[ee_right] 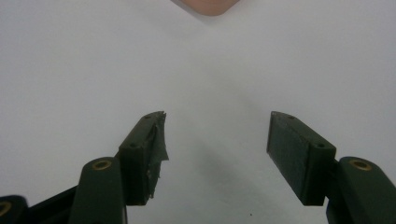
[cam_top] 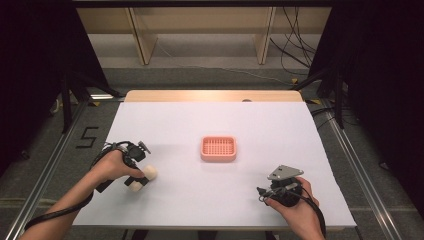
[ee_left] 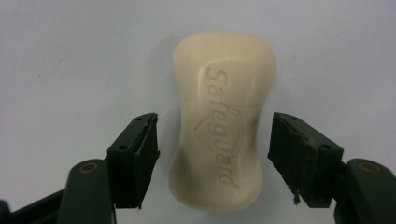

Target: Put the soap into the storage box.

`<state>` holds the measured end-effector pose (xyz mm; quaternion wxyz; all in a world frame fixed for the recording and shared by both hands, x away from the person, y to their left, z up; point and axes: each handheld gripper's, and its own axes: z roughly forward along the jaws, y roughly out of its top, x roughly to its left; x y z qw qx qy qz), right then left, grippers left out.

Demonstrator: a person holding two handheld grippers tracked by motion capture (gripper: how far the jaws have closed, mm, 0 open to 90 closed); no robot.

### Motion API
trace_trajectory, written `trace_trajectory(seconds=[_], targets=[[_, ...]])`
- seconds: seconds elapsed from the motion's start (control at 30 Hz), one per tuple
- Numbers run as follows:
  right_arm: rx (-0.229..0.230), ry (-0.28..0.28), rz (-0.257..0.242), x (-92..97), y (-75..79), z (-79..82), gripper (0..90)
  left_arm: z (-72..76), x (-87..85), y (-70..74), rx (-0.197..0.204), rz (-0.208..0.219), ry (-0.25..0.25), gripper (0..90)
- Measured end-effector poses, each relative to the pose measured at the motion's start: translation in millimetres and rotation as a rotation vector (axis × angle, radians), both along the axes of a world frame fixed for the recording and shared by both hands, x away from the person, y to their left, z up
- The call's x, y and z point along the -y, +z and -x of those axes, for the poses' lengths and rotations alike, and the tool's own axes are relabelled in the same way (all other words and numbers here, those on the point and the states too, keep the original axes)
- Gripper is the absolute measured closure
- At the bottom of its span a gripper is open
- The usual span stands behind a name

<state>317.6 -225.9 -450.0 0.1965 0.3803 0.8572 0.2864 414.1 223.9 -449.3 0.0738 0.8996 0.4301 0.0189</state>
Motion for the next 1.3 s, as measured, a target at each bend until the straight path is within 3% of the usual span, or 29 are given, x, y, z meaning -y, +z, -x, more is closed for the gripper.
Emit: trace_trajectory(seconds=[0.3, 0.77, 1.03, 1.3], targets=[[-0.010, 0.005, -0.005, -1.7, -1.4, 0.2, 37.9, -3.7, 1.6, -8.2, -0.035, -0.032, 0.011, 36.9], [-0.018, 0.011, 0.001, -3.2, -2.8, -0.4, 37.9, -5.7, 2.0, -14.2, -0.055, -0.035, -0.006, 41.7], [-0.028, 0.004, -0.008, -4.2, -3.1, -0.1, 37.9, -6.1, 2.7, -13.3, -0.060, -0.047, -0.011, 45.0], [-0.014, 0.011, 0.000, -2.2, -2.2, -0.3, 37.8, -3.2, 0.2, -13.8, -0.033, -0.023, 0.015, 46.3]])
